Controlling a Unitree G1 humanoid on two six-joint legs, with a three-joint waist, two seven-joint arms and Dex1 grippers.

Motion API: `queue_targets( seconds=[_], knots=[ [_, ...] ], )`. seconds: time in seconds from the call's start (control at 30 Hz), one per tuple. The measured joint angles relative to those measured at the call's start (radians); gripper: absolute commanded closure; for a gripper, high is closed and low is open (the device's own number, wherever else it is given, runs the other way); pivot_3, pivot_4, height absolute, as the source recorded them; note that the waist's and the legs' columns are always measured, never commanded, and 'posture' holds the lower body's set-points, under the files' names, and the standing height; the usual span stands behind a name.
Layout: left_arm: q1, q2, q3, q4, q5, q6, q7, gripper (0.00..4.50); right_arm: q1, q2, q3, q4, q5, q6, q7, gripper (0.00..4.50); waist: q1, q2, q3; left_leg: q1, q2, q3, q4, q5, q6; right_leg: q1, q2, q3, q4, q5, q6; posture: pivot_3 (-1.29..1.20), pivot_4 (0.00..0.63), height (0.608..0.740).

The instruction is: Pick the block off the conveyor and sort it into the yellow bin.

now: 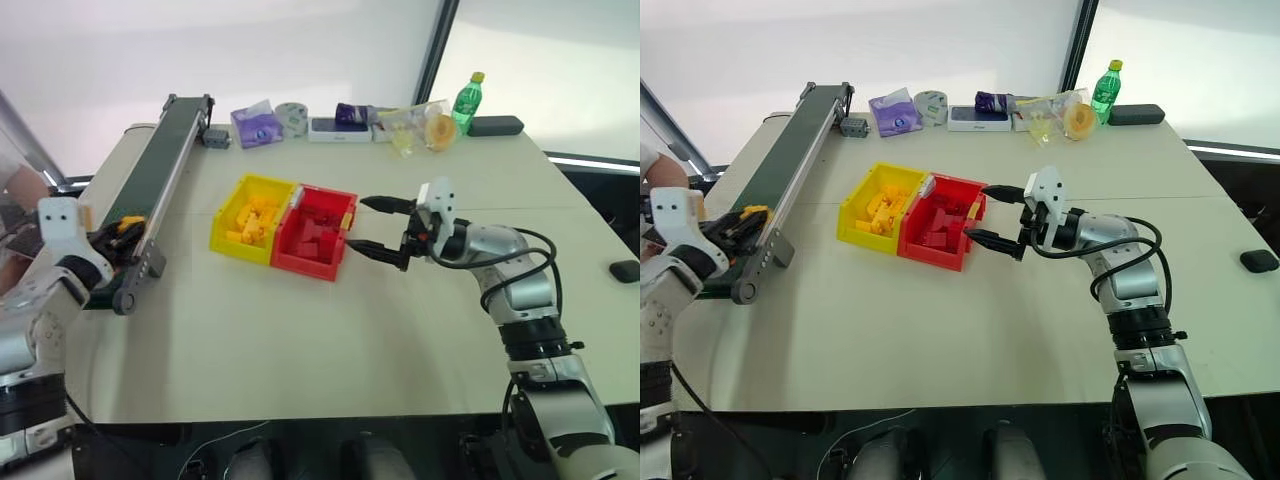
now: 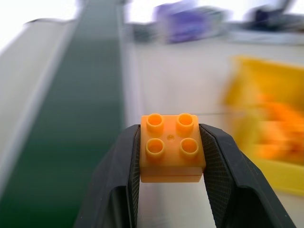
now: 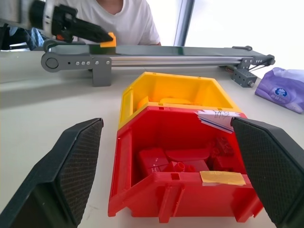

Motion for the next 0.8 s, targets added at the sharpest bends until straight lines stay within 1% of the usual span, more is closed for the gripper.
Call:
queue_targets(
  seconds=[0.1, 0.2, 0.27, 0.4, 0.5, 0.57, 0.63, 0.67, 0.73, 0.8],
  knots=[
    [-0.007, -0.026, -0.054, -0.047, -0.012, -0.005, -0.016, 3.23, 0.0, 0.0, 0.0, 0.0, 0.0, 0.002, 0.001, 0.0, 0.0, 0.0, 0.0, 0.0, 0.0, 0.0, 0.0, 0.0, 0.0, 0.0, 0.001, 0.0, 0.0, 0.0, 0.0, 0.0, 0.15, 0.74],
    [-0.06, -0.088, -0.087, -0.037, -0.012, 0.0, 0.035, 3.23, -0.002, 0.001, 0.0, 0.0, 0.001, 0.002, 0.0, 0.0, 0.003, 0.0, 0.0, 0.0, 0.0, -0.001, 0.001, 0.0, 0.0, 0.001, 0.001, 0.0, 0.0, 0.0, 0.0, 0.0, 0.15, 0.74],
    [-0.11, -0.155, -0.099, -0.024, -0.007, -0.004, 0.084, 3.23, -0.004, 0.003, -0.001, 0.0, 0.0, 0.002, 0.0, 0.0, 0.007, 0.0, 0.0, 0.0, -0.001, -0.001, 0.001, 0.0, 0.0, 0.001, 0.001, 0.0, 0.0, 0.0, 0.0, 0.0, 0.15, 0.74],
    [-0.181, -0.273, -0.172, 0.05, 0.046, -0.052, 0.167, 3.23, -0.004, 0.001, -0.001, 0.0, 0.0, 0.001, -0.003, 0.0, 0.017, 0.0, 0.0, 0.0, -0.002, -0.001, 0.002, 0.0, 0.0, 0.001, 0.001, 0.0, 0.0, 0.0, 0.0, 0.0, 0.15, 0.74],
    [-0.227, -0.31, -0.204, 0.123, 0.087, -0.092, 0.192, 3.23, -0.003, -0.001, -0.002, 0.0, 0.0, 0.001, -0.007, 0.0, 0.019, 0.0, 0.0, 0.0, -0.002, -0.001, 0.002, 0.0, 0.0, 0.001, 0.002, 0.0, 0.0, 0.0, 0.0, 0.0, 0.15, 0.74],
    [-0.254, -0.339, -0.204, 0.156, 0.087, -0.107, 0.191, 3.23, -0.003, -0.002, -0.003, -0.001, 0.0, 0.001, -0.008, 0.0, 0.021, 0.0, 0.0, 0.0, -0.002, -0.001, 0.002, 0.0, 0.0, 0.001, 0.002, 0.0, 0.0, 0.0, 0.0, 0.0, 0.15, 0.74],
    [-0.27, -0.361, -0.211, 0.19, 0.097, -0.134, 0.191, 2.19, 0.001, -0.003, -0.003, -0.003, 0.0, 0.0, -0.01, 0.0, 0.023, 0.0, 0.0, 0.0, -0.003, -0.001, 0.002, 0.0, 0.0, 0.001, 0.002, 0.0, 0.0, 0.0, 0.0, 0.0, 0.15, 0.74],
    [-0.277, -0.365, -0.213, 0.209, 0.107, -0.145, 0.196, 1.85, 0.004, -0.003, -0.003, -0.006, 0.0, 0.0, -0.012, 0.0, 0.023, 0.0, 0.0, 0.0, -0.003, -0.001, 0.002, 0.0, 0.0, 0.001, 0.002, 0.0, 0.0, 0.0, 0.0, 0.0, 0.15, 0.74],
    [-0.282, -0.374, -0.214, 0.239, 0.128, -0.175, 0.207, 0.84, 0.01, -0.003, -0.003, -0.007, 0.0, 0.0, -0.015, 0.0, 0.022, 0.0, 0.0, 0.0, -0.002, -0.001, 0.002, 0.0, 0.0, 0.001, 0.002, 0.0, 0.0, 0.0, 0.0, 0.0, 0.15, 0.74],
    [-0.287, -0.375, -0.222, 0.254, 0.152, -0.194, 0.213, 0.03, 0.012, -0.004, -0.003, -0.007, 0.0, 0.0, -0.015, 0.0, 0.023, 0.0, 0.0, 0.0, -0.003, -0.001, 0.002, 0.0, 0.0, 0.001, 0.002, 0.0, 0.0, 0.0, 0.0, 0.0, 0.15, 0.74]
  ],
)
